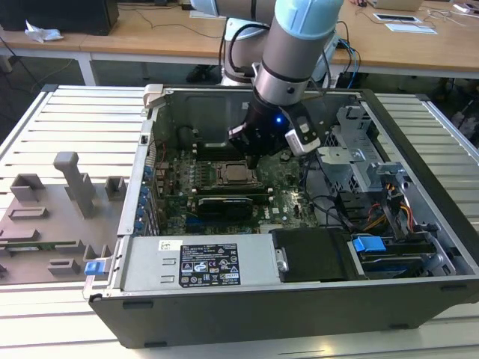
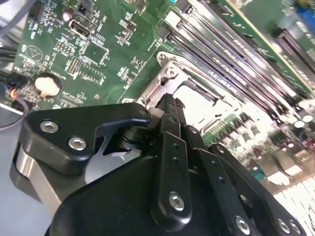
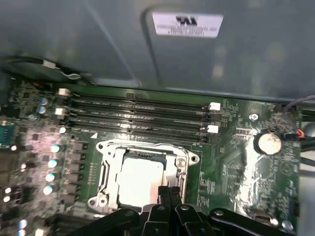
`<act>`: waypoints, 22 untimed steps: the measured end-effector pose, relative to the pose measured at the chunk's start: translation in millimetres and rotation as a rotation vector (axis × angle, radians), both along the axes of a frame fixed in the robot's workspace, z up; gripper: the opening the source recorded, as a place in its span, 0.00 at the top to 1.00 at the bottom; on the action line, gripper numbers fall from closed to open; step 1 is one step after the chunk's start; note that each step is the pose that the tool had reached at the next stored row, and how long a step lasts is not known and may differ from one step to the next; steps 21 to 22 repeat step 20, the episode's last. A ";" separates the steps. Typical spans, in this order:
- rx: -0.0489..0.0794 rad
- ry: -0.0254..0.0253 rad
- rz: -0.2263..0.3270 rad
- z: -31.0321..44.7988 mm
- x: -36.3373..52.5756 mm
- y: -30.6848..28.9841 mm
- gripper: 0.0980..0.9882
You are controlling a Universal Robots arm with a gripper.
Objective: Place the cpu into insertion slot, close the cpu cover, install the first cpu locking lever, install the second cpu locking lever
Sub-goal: 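Install the second cpu locking lever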
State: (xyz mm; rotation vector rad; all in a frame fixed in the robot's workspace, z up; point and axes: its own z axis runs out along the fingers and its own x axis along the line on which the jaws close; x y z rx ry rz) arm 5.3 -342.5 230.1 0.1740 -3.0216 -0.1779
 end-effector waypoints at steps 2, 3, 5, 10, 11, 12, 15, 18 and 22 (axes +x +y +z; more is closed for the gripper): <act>-0.003 -0.0032 0.000 3.8 -2.5 1.2 0.99; -0.004 -0.0051 0.000 5.8 -4.4 1.9 0.99; -0.004 -0.0105 0.000 10.6 -7.2 2.6 0.99; -0.005 -0.0212 0.000 24.5 -10.1 2.9 0.99; -0.006 -0.0221 0.000 27.8 -10.3 2.9 0.99; -0.006 -0.0224 0.000 29.5 -10.4 2.9 0.99; -0.006 -0.0228 0.000 32.7 -10.4 2.9 0.99; -0.006 -0.0227 0.000 33.1 -10.4 2.9 0.99; -0.006 -0.0227 0.000 33.1 -10.5 2.9 0.99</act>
